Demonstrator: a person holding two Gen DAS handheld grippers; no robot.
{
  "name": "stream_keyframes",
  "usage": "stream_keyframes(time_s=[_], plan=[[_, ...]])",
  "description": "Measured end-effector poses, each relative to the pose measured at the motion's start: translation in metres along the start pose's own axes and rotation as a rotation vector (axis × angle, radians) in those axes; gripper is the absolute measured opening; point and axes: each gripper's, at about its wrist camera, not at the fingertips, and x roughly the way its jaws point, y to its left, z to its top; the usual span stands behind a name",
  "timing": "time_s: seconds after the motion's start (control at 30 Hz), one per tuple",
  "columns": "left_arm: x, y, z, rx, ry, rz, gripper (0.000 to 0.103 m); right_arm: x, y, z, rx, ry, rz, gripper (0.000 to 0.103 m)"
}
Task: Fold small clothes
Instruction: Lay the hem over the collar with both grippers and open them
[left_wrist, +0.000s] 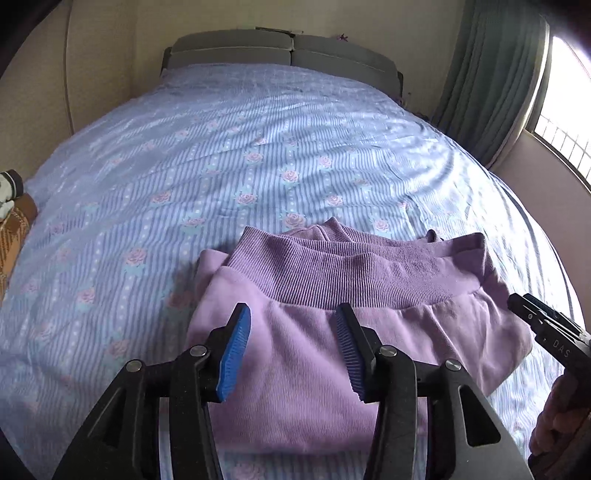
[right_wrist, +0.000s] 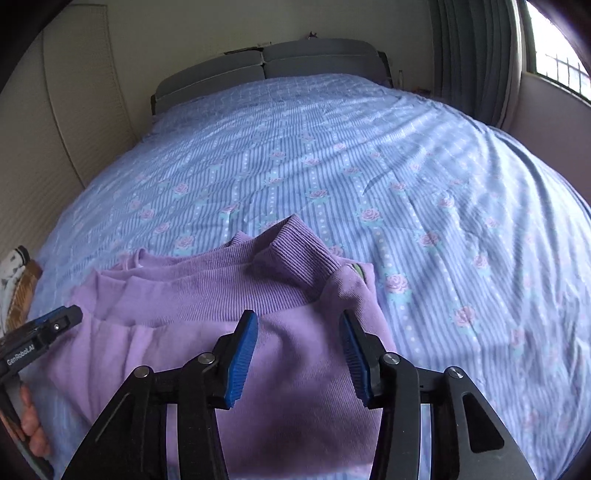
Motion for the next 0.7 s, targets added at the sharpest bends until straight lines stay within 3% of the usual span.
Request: stream_keyframes(time_s=[0.2, 0.33, 0.4, 0.43, 0.5, 0.6, 0.7], plan=[[-0.027, 0.015, -0.034, -0.006, -0.037, 0.072, 0.047, -0.03, -0.018, -0.026, 0.001, -0.015, -0.026, 0.046], [-0.022, 0.023, -0.05, -0.035, -0.025, 0.106, 0.046, -0.021, -0.028, -0.036, 0.038, 0.024, -0.013, 0.046], [-0.018, 0.025, -0.054, -0.047, -0.016, 0.105, 0.041, -0.014, -0.028, -0.04, 0.045, 0.042, -0.007, 0.046], [-0.016, 0.024, -0.055, -0.044, -0.015, 0.11, 0.039, -0.011, -0.027, -0.043, 0.049, 0.051, 0.001, 0.044], [-0.01, 0.024, -0.057, -0.038, -0.004, 0.12, 0.034, -0.002, -0.027, -0.049, 0.071, 0.081, 0.014, 0.032], [-0.001, 0.027, -0.062, -0.049, 0.021, 0.133, 0.032, 0.008, -0.027, -0.061, 0.111, 0.125, -0.002, 0.028], [0.006, 0.031, -0.068, -0.076, 0.031, 0.131, 0.032, 0.009, -0.016, -0.068, 0.073, 0.123, -0.05, 0.028]])
